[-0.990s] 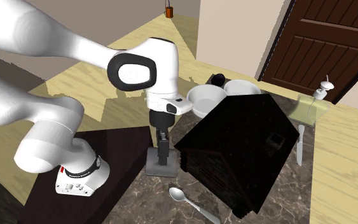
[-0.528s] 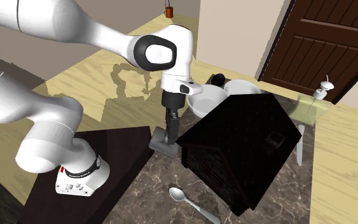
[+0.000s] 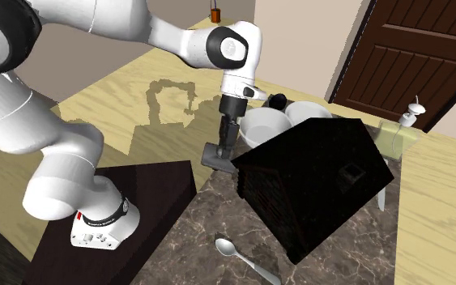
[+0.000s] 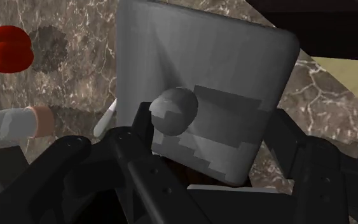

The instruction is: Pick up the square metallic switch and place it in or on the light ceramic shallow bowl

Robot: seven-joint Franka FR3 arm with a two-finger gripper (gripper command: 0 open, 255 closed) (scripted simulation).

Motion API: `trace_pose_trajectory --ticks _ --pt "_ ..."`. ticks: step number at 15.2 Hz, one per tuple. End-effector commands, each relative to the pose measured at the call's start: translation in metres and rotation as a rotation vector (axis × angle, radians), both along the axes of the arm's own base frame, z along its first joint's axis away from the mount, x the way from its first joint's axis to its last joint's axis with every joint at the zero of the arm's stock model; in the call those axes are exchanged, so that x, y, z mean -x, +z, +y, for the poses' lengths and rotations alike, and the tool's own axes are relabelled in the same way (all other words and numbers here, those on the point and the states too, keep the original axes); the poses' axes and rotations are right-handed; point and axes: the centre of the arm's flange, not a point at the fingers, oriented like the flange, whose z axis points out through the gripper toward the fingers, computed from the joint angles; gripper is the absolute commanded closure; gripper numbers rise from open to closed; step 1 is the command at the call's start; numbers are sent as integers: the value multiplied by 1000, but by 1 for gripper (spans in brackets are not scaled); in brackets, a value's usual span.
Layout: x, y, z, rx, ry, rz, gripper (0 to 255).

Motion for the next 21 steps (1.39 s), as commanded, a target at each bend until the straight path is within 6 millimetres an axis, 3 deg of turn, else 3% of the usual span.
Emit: trace_pose_trajectory --ticks 1,17,21 --pt "-38 14 35 -103 75 -162 255" --pt "-155 17 208 -103 75 -162 255" --pt "-155 -4 208 -103 75 -162 255"
